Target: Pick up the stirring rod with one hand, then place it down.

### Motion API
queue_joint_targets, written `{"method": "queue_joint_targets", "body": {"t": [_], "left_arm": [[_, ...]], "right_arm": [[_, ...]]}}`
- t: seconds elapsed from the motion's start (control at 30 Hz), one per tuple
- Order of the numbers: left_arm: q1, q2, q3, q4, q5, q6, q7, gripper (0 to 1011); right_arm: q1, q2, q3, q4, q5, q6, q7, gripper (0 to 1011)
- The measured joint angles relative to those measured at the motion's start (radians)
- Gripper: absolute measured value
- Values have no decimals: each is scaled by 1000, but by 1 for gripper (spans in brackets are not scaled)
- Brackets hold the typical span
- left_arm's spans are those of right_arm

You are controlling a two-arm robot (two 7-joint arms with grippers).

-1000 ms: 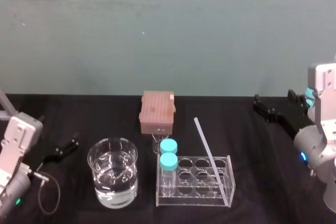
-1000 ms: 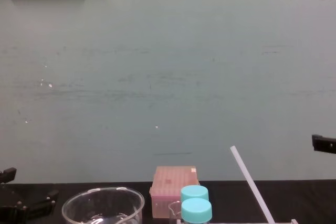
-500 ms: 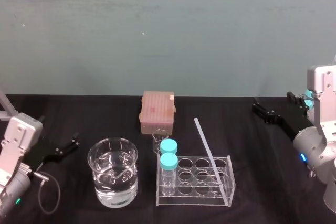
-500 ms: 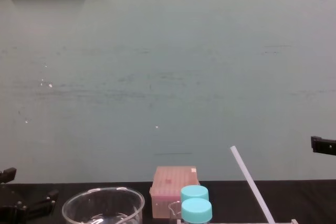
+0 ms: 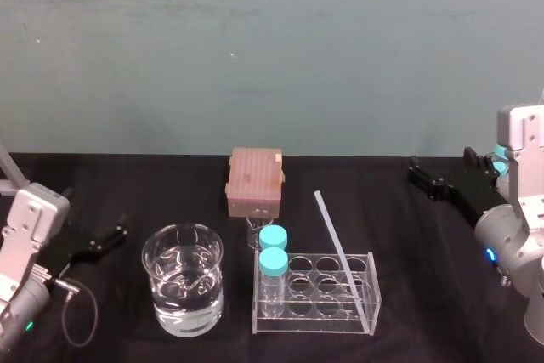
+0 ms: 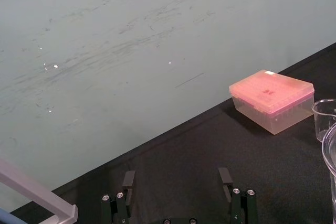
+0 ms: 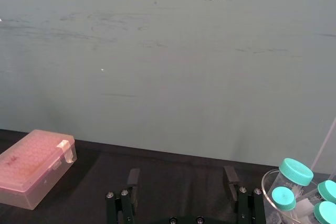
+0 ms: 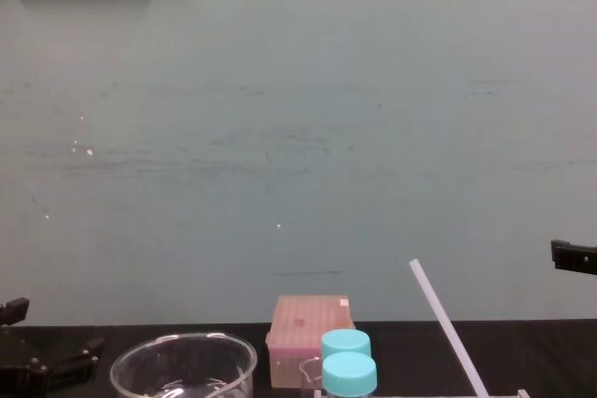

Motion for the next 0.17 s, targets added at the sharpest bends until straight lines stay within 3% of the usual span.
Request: {"method": "queue_joint_targets", "body": {"t": [0.17], "left_arm": [[0,0,0,0,0,0,0,1005]], "right_arm": [[0,1,0,0,0,0,0,1002]]}}
